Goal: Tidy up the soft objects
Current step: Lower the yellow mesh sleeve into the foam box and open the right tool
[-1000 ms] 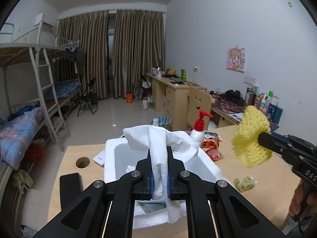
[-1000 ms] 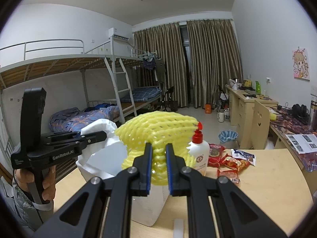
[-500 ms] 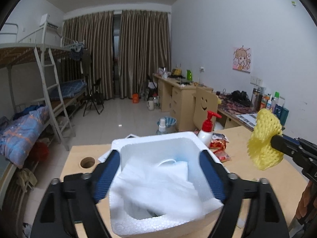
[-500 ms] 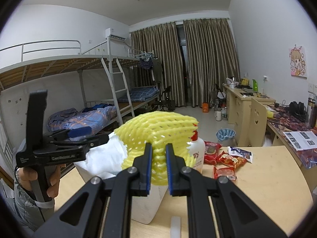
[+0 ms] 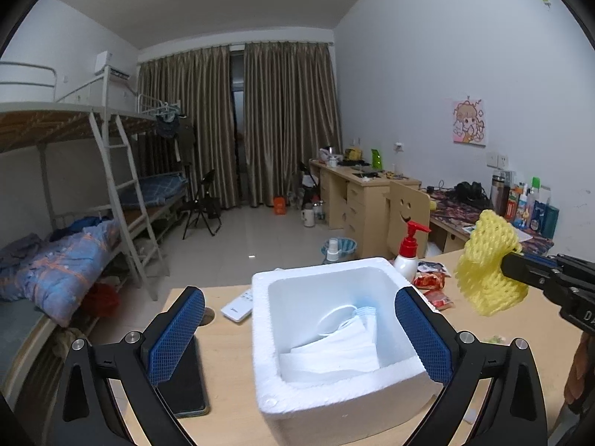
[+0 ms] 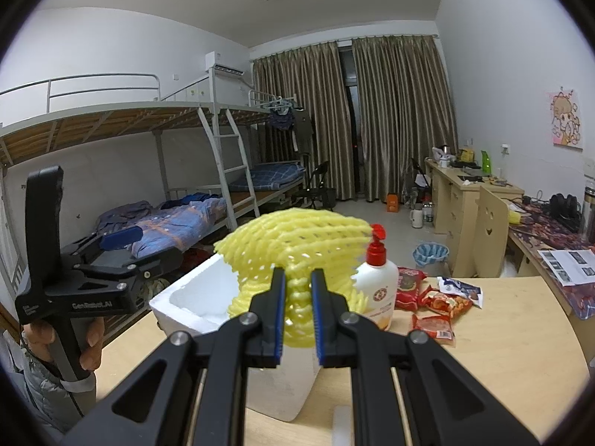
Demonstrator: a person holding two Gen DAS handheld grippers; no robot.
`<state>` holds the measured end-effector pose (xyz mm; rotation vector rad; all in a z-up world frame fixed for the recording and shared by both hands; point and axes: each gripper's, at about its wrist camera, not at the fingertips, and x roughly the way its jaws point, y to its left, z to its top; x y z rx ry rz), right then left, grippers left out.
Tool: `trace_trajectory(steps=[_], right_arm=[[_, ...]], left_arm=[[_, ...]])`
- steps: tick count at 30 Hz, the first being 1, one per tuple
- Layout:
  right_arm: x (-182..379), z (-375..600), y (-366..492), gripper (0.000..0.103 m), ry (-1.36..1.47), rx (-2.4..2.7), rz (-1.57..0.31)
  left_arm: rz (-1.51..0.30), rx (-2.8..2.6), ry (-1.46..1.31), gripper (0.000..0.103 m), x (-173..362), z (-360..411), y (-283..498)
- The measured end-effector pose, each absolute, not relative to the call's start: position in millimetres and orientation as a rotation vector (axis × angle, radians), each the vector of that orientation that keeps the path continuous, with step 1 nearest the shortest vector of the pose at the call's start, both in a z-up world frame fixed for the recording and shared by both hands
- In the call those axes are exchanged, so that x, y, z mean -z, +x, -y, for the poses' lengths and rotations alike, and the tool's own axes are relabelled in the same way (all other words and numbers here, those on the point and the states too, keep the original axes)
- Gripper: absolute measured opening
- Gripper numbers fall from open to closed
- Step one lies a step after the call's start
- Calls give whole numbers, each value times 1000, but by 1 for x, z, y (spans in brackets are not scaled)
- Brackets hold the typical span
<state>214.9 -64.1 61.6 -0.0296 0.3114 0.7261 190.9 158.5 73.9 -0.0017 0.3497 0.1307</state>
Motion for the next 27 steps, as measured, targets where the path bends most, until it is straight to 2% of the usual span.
trace_trajectory(steps=[27], right_arm=[[-55,-11,241,16,-89,-818,-389]], left_arm=[[-306,-251,-43,102,-76,-197,125]])
